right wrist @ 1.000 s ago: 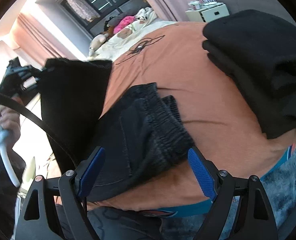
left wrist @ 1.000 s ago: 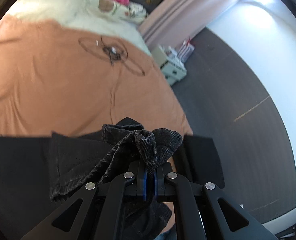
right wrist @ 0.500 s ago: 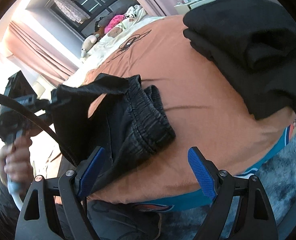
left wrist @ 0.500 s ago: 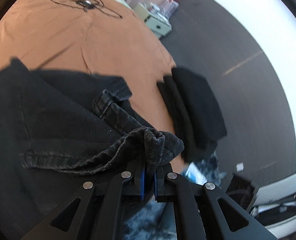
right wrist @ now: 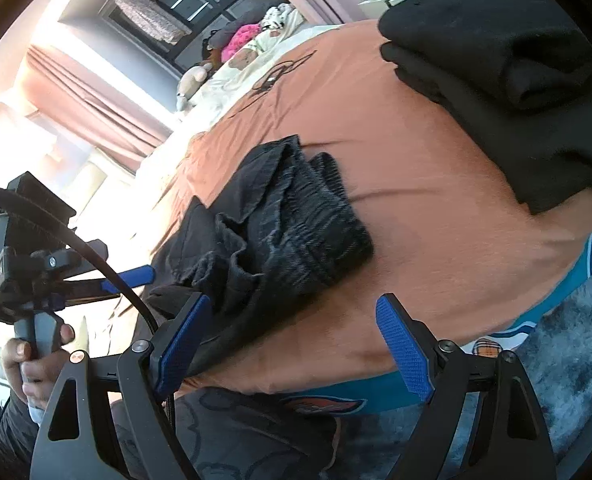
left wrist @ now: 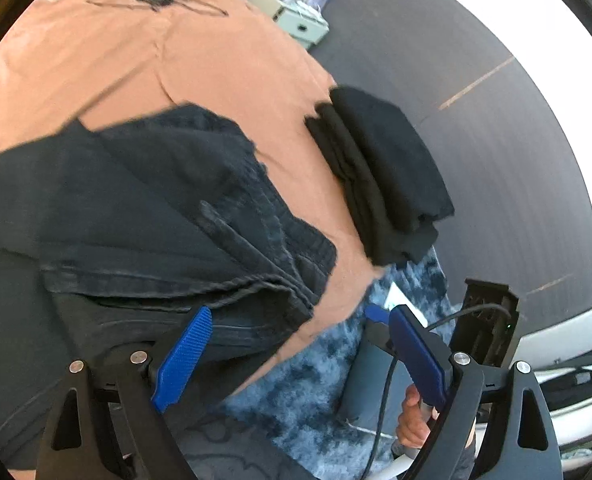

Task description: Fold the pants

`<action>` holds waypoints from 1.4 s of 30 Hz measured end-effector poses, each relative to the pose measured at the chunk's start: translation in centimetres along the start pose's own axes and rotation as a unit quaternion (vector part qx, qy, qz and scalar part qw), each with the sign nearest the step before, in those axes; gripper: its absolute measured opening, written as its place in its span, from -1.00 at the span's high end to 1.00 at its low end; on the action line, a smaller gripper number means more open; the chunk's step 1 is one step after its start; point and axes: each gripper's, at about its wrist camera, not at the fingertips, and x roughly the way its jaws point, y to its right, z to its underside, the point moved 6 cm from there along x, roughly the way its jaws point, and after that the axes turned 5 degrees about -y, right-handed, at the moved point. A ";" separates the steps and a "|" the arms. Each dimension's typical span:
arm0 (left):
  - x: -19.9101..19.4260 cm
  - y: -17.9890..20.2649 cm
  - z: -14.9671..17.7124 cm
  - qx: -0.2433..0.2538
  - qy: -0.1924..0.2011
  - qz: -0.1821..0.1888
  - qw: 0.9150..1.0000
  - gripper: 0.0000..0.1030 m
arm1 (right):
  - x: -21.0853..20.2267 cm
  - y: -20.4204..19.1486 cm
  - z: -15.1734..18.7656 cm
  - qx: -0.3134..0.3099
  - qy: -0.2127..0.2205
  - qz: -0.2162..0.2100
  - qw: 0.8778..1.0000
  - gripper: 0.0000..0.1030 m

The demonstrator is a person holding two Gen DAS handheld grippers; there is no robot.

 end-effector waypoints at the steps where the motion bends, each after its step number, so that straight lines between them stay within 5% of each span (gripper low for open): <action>1: -0.6 -0.5 -0.2 -0.001 0.008 -0.007 1.000 -0.77 | 0.0 -0.2 0.0 -0.002 0.000 -0.001 1.000 -0.64; 16: -13.7 -13.5 2.7 -0.090 0.113 -0.098 0.985 -0.78 | 1.5 -2.7 -0.3 -0.009 -0.019 -0.054 0.998 -0.38; 20: -15.5 -17.6 4.8 -0.121 0.131 -0.115 0.977 -0.78 | 2.7 -1.8 -1.3 0.019 -0.029 -0.058 0.998 -0.14; 33: -16.5 -28.0 11.1 -0.218 0.174 -0.145 0.949 -0.75 | 6.0 -4.0 -8.0 -0.014 -0.040 -0.017 0.999 -0.13; 42: -14.4 -30.2 13.3 -0.236 0.168 -0.141 0.947 -0.66 | 12.6 -4.6 -12.2 -0.049 -0.096 0.018 0.994 -0.13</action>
